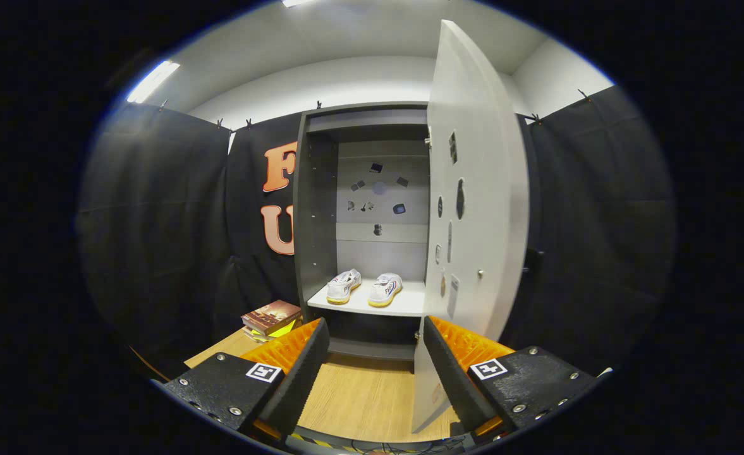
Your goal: Open the shoe cabinet door, grab the shoes and put them into the shoe cabinet, then close the shoe cabinet door.
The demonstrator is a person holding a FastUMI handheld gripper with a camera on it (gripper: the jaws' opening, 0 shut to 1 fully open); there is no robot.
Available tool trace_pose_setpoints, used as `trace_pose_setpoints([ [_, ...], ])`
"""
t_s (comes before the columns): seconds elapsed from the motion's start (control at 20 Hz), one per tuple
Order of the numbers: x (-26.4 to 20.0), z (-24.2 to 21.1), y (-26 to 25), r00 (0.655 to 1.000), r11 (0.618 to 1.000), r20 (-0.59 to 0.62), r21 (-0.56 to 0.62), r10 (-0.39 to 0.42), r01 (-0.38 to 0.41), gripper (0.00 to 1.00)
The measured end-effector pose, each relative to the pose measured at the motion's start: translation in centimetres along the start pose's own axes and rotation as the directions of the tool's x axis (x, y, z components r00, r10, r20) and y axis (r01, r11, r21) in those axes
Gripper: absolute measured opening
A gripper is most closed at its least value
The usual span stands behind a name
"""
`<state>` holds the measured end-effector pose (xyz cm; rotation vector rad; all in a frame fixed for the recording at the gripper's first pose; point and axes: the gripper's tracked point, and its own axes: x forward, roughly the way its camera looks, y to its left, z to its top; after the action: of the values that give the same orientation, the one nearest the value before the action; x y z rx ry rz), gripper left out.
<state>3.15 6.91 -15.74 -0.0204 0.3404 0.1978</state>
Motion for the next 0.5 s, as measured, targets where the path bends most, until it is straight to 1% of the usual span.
trace_pose_setpoints([
  [0.15, -2.3, 0.2, -3.0, 0.999, 0.999, 0.023, 0.019, -0.035, 0.034, 0.93],
  [0.25, -3.1, 0.5, -6.2, 0.994, 0.995, 0.047, 0.030, -0.099, 0.098, 0.93],
  [0.4, -3.7, 0.2, -11.1, 0.977, 0.978, 0.062, 0.051, -0.203, 0.200, 0.93],
  [0.5, -3.4, -0.1, -13.4, 0.970, 0.971, 0.066, 0.073, -0.234, 0.229, 0.93],
])
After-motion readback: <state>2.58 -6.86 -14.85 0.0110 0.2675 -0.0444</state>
